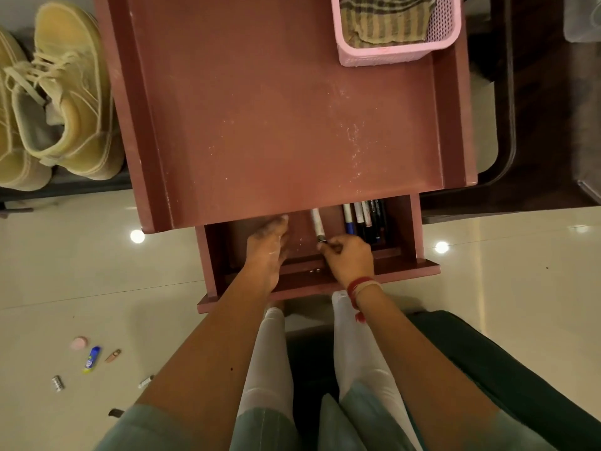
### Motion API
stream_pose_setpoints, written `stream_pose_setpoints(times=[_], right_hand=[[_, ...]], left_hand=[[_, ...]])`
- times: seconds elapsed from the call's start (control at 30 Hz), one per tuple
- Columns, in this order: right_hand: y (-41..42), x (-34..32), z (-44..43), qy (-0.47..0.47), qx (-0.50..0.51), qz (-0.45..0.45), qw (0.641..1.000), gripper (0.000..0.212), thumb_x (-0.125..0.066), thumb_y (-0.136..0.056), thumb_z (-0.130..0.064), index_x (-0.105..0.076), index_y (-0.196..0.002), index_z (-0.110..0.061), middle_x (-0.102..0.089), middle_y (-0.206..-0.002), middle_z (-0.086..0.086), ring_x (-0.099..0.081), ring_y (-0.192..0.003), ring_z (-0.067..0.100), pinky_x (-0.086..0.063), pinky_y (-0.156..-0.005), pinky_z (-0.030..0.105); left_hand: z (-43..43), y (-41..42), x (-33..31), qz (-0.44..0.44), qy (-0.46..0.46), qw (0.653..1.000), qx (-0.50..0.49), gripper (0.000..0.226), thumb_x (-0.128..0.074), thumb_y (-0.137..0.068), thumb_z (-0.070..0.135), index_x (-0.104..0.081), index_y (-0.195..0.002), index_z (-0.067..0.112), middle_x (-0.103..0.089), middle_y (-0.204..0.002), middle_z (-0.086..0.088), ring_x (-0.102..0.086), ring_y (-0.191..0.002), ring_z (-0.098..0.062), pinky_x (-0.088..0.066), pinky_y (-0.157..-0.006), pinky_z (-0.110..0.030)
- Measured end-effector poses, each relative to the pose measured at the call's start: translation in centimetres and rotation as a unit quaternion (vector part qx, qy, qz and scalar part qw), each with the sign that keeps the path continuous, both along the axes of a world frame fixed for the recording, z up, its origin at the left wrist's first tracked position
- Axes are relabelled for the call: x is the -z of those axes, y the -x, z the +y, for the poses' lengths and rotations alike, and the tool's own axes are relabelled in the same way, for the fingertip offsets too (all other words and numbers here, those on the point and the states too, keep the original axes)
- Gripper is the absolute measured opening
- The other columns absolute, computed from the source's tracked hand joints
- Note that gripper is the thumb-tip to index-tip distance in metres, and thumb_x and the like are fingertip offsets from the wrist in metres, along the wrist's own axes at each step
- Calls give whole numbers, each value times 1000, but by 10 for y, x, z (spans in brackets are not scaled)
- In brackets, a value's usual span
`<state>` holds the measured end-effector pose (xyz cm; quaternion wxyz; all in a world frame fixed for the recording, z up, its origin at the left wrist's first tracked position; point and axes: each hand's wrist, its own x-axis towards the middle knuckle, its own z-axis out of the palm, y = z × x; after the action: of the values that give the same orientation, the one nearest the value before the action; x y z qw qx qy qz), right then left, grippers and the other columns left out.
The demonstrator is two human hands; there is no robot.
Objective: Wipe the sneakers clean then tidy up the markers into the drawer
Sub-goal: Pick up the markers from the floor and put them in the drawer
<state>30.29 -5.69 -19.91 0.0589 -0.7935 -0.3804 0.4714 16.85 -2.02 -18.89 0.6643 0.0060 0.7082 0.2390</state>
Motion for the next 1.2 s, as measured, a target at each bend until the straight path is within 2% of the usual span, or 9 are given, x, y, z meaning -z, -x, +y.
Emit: stream_pose_setpoints(times=[0.1,0.3,0.43,0.53,0.63,0.8,0.93,1.03,1.2], right_hand=[[-13,26,21,29,-12,-77,997,26,-67,-84,-30,-70,-89,-5,-70,-89,15,-65,-86,30,-44,-71,25],[-18,58,42,86,-59,-170,980,37,-65,-85,-36,-61,-106,-5,-66,-108,14,-63,-100,33,-50,-77,37],[-28,63,48,111,-44,-180,976,41,-65,-84,-41,-62,-105,-6,-66,-108,14,-63,-99,33,-48,-72,35],[-32,55,46,121,-28,-148,981,48,-65,-80,-52,-64,-95,-6,-67,-98,13,-64,-91,32,-45,-67,31],[-31,17,37,81,27,-92,992,49,-62,-82,-53,-65,-90,-4,-68,-94,14,-63,-88,32,-50,-76,34],[-13,-100,2,36,-1,4,999,23,-62,-88,-29,-65,-91,-6,-65,-90,10,-58,-84,21,-48,-82,30],[10,-179,-7,24,2,20,1000,15,-60,-89,-17,-66,-89,-4,-64,-90,11,-56,-83,21,-45,-79,27],[30,-220,-6,17,-87,43,995,14,-60,-88,-16,-68,-88,-4,-66,-89,8,-56,-83,17,-41,-75,22],[43,-263,22,11,-270,67,960,11,-58,-88,-17,-65,-81,-11,-60,-78,3,-54,-76,16,-42,-73,25]], left_hand=[[-6,7,2,-8,14,1000,-1,35,-54,-95,23,-52,-128,12,-58,-130,-7,-54,-120,-21,-41,-101,-35],[-20,27,5,-3,33,999,-12,28,-47,-98,18,-54,-124,12,-61,-121,-6,-57,-113,-21,-40,-102,-37],[-21,37,8,-6,33,999,-27,16,-49,-97,16,-58,-111,15,-63,-114,-5,-58,-112,-22,-40,-104,-39],[-16,45,4,3,31,999,-37,19,-50,-97,16,-57,-114,14,-63,-115,-6,-59,-110,-21,-40,-103,-39],[-12,52,-22,1,38,999,-35,19,-51,-97,19,-56,-115,15,-63,-116,-4,-58,-111,-21,-41,-103,-38],[-14,91,-120,-9,46,999,-10,29,-54,-94,21,-54,-122,13,-62,-115,-3,-58,-109,-20,-42,-100,-36],[-31,141,-200,28,19,999,4,22,-55,-94,19,-58,-115,11,-64,-108,-6,-62,-96,-20,-49,-80,-31],[-57,179,-241,55,31,998,-3,18,-56,-94,21,-61,-108,11,-61,-114,-10,-61,-92,-21,-47,-79,-32],[-83,218,-288,111,35,992,-44,10,-55,-94,15,-61,-88,13,-58,-107,-12,-57,-76,-19,-41,-72,-29]])
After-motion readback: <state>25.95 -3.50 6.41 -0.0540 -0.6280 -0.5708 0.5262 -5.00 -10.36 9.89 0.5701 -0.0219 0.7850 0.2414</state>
